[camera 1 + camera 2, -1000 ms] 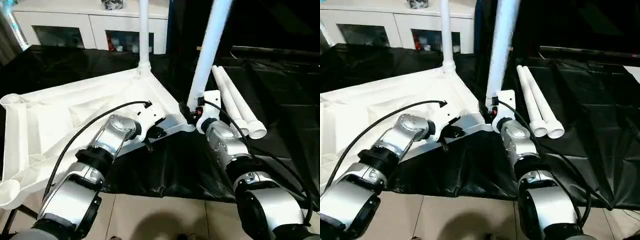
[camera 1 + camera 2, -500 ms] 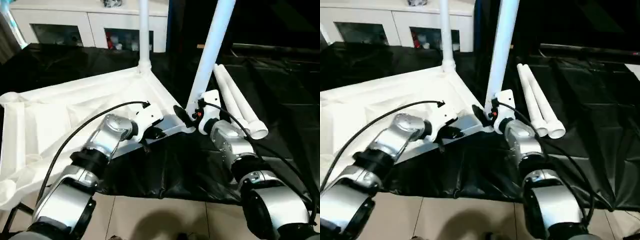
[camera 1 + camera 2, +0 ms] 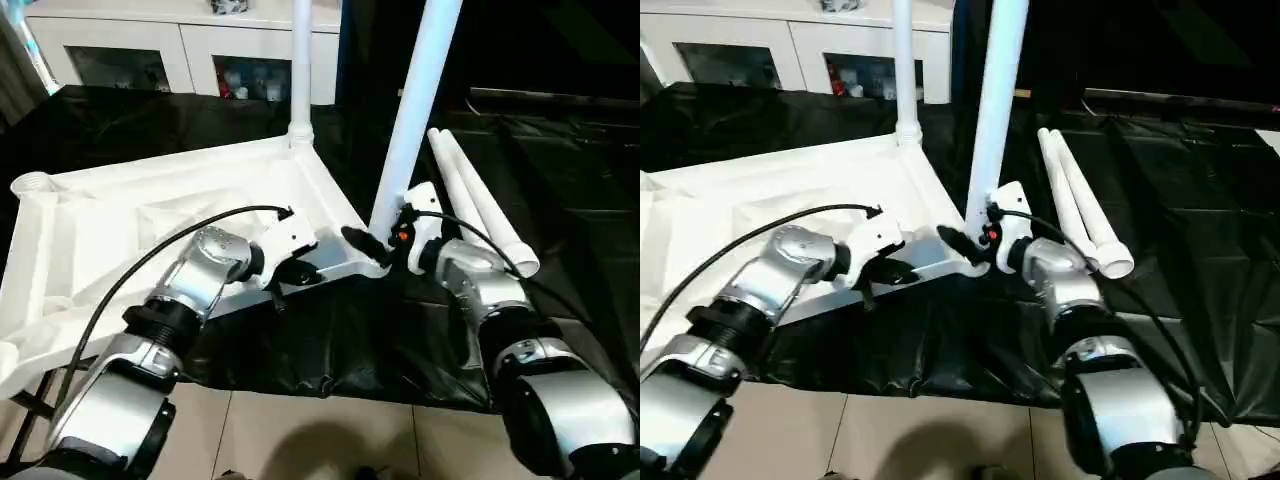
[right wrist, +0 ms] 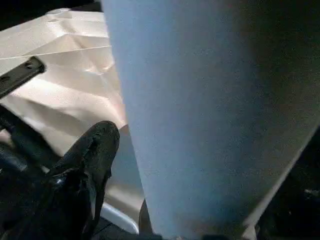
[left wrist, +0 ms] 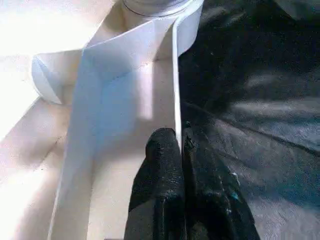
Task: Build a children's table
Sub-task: Insert table leg to table base, then rotate leg to tighten
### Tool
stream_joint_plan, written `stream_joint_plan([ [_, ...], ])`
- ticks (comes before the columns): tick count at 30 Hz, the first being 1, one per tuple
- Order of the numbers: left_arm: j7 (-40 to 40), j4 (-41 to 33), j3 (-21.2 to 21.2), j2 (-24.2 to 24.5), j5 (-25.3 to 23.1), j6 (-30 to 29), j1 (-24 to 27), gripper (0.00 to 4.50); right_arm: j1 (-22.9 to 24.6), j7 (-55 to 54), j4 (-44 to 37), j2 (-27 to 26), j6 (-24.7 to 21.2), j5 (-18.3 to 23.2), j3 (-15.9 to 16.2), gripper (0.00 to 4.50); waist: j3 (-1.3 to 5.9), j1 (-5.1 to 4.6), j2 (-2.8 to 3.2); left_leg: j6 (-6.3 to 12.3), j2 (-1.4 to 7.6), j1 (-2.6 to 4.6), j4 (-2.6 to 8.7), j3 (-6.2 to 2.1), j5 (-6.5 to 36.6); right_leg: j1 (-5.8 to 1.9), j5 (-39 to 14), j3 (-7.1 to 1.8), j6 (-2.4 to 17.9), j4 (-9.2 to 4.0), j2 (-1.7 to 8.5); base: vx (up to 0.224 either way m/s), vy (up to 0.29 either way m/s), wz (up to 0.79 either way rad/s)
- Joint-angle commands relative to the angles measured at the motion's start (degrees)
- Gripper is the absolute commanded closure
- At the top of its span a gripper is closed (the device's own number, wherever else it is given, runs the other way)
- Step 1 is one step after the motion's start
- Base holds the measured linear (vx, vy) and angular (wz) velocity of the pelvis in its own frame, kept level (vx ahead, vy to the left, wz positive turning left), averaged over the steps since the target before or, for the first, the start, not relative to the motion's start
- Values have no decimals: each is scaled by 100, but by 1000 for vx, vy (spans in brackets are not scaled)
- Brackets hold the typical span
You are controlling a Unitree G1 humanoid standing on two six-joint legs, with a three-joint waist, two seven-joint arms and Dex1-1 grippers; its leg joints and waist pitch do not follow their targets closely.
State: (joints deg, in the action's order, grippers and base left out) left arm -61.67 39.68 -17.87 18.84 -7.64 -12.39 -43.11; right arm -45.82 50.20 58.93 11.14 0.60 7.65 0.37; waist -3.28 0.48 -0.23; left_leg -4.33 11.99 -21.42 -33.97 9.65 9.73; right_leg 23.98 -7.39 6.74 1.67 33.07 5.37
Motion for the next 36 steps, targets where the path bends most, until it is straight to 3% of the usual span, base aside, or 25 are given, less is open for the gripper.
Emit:
stream_joint_plan([
  [1,-234,-241,-32,-1,102,270,-81,450,41,273,-12,-7,-165,-69,176,66,437,33,28,365,118,39,383,10,1608,-384,-1787,-277,1320,-346,289,0,0,0],
  [2,-499,-277,-56,107,149,417,-42,450,79,488,-42,82,-192,-102,238,66,443,50,7,379,124,37,378,14,1575,-386,-1799,-276,1309,-340,294,0,0,0],
  [5,-657,-287,-72,168,177,502,-24,450,109,613,-80,129,-194,-127,273,66,440,73,23,361,133,42,380,19,1523,-380,-1774,-279,1319,-332,291,0,0,0],
  [10,-1197,-386,-146,398,289,689,31,450,194,1001,-185,278,-181,-196,368,111,444,158,36,341,157,66,381,40,1486,-359,-1657,-291,1359,-304,291,0,0,0],
  [15,-1485,-339,-200,508,304,829,6,450,277,1341,-297,393,-229,-289,546,160,432,182,37,269,150,71,395,36,1594,-361,-1841,-292,1289,-324,293,0,0,0],
  [24,-1651,-208,-222,532,297,956,-58,450,396,1504,-426,391,-220,-319,624,171,446,196,42,277,146,65,389,38,1477,-371,-1674,-296,1312,-306,285,0,0,0],
  [29,-1232,-2,-124,339,255,831,-116,450,592,1128,-548,209,-276,-253,525,171,432,201,42,234,139,75,396,39,1592,-361,-1838,-295,1267,-332,285,0,0,0],
  [31,-811,120,-90,195,154,771,-158,450,651,720,-553,73,-307,-230,422,171,423,203,24,172,137,119,402,30,1691,-327,-2075,-299,1201,-364,298,0,0,0],
  [36,314,329,27,-430,17,325,-265,450,719,-1448,-318,-665,-272,-218,13,173,383,134,3,30,89,131,413,-4,1963,-301,-2893,-281,874,-465,309,0,0,0],
])
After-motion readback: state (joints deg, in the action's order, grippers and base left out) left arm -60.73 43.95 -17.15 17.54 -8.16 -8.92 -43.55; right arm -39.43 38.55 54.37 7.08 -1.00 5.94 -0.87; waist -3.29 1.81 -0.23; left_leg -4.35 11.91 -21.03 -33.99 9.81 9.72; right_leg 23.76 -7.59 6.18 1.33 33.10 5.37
